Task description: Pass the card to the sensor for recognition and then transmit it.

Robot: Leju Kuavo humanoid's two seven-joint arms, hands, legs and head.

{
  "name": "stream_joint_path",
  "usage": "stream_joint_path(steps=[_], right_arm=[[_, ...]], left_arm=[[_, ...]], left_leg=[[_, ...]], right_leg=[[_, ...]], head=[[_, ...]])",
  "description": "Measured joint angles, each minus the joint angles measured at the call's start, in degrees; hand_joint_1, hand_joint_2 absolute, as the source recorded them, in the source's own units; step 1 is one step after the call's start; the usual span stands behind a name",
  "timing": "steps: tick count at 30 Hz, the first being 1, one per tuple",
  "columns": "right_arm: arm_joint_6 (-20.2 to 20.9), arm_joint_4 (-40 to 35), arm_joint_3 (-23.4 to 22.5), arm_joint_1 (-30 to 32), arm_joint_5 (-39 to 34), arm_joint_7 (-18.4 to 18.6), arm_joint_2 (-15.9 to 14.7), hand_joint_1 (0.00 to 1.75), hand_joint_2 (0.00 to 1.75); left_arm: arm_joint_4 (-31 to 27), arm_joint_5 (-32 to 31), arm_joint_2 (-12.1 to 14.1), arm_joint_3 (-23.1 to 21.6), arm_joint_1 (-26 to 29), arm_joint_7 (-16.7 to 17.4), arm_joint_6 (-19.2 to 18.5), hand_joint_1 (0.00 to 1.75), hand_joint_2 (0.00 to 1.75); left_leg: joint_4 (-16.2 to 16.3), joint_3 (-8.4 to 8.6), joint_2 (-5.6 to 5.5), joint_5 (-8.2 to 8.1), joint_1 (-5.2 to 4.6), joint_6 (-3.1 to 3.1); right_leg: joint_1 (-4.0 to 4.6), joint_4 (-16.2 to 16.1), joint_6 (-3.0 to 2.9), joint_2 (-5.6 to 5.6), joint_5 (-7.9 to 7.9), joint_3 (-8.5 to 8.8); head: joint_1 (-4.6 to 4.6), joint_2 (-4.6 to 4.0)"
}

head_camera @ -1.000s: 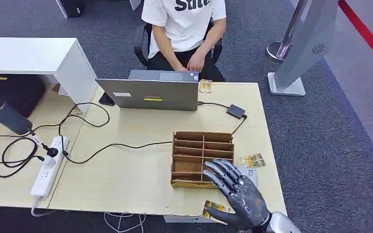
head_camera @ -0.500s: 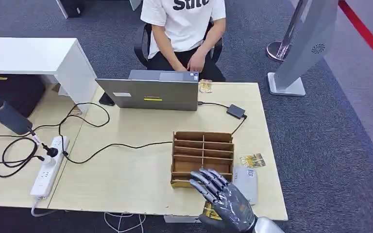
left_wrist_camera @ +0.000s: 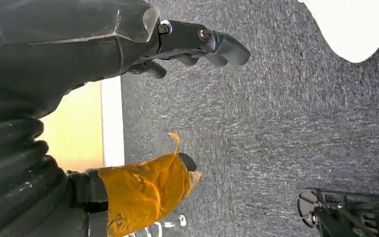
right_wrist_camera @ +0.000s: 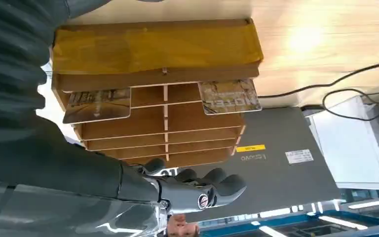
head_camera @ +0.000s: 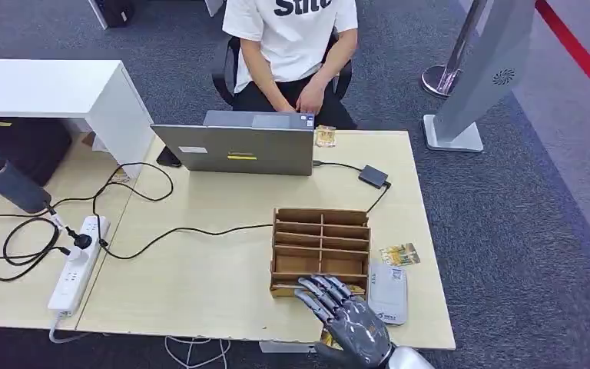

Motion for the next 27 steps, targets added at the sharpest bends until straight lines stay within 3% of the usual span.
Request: stream_joint_path(steps=[17,27], right_arm=[[-1.9,-0.8,-2.0,-0.1,4.8,6.1,2.8,0.0,1.75],[-1.7,-0.4,-5.3,0.0,16.2,16.2,4.6,0.0,1.75]], left_arm=[[0.0,-1.5,-0.1,2.0,0.0,0.0,0.1,0.0,1.75],[0.0,-2.6,-0.3,3.3,-0.1,-0.1,0.1,0.0,1.75]], left_leg=[[0.0,0.02,0.0,0.0,0.0,0.0],[0.0,0.02,0.0,0.0,0.0,0.0]], right_leg=[[0.0,0.0,0.0,0.0,0.0,0.0],[0.0,0.0,0.0,0.0,0.0,0.01]], head=[[0.02,0.0],[0.02,0.0]])
